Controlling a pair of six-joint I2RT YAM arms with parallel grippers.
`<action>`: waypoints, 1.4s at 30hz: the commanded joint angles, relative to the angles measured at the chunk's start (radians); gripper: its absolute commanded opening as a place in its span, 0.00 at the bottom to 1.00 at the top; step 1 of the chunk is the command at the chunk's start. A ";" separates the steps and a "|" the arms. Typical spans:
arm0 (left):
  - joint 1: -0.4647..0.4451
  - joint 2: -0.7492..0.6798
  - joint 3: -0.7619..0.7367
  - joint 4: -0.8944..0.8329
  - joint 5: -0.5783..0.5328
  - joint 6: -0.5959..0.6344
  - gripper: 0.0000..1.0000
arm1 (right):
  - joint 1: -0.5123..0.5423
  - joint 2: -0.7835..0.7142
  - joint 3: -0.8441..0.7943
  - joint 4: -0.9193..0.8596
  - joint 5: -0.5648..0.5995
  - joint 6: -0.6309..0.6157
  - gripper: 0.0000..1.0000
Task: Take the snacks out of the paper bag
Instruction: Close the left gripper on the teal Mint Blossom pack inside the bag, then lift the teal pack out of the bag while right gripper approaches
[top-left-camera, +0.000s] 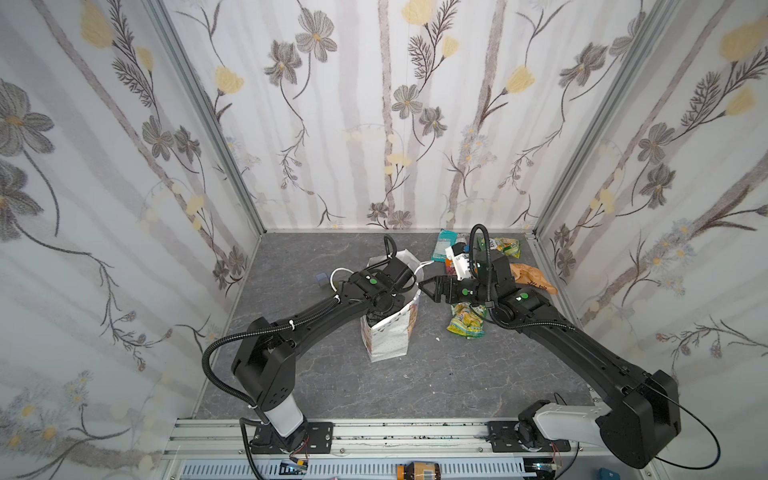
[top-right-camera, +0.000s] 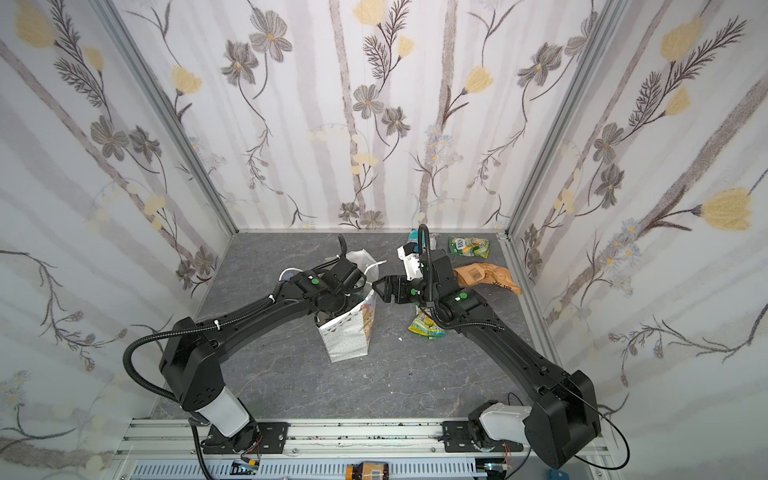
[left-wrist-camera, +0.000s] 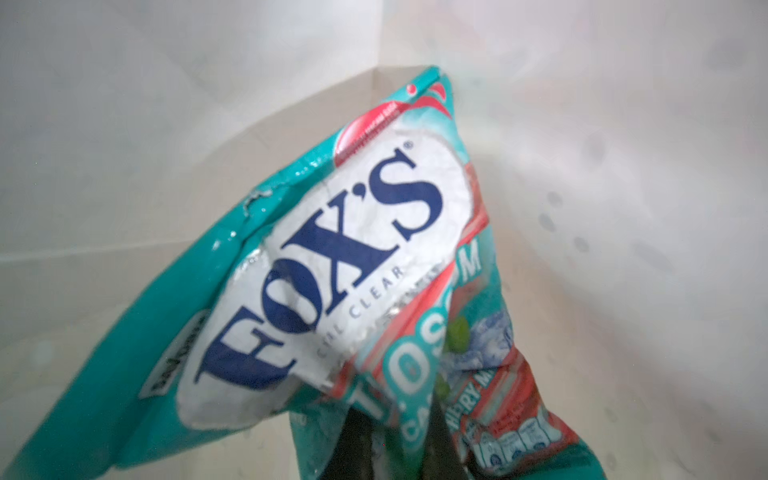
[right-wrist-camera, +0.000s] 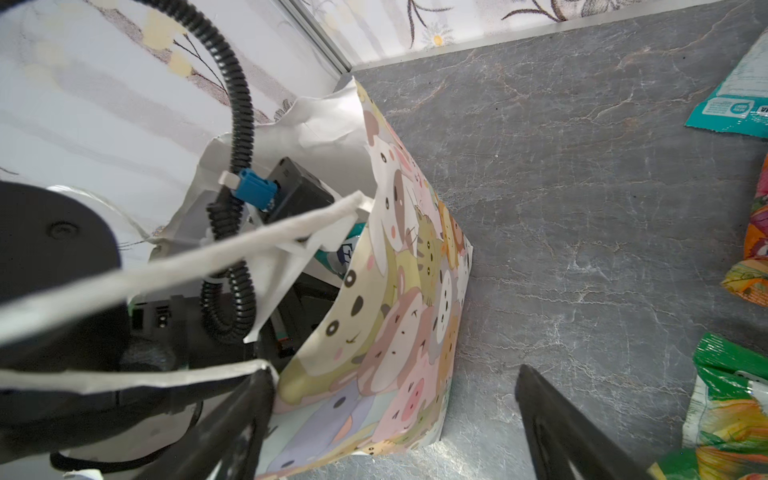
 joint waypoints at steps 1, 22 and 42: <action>0.000 -0.022 0.022 -0.002 -0.041 0.014 0.00 | 0.000 0.001 -0.003 -0.009 0.014 -0.018 0.91; 0.004 -0.143 0.029 0.076 -0.028 0.019 0.00 | 0.001 -0.039 0.011 0.035 -0.057 0.043 0.90; 0.014 -0.264 0.027 0.141 -0.083 0.020 0.00 | 0.007 -0.114 0.055 0.050 -0.061 0.082 0.90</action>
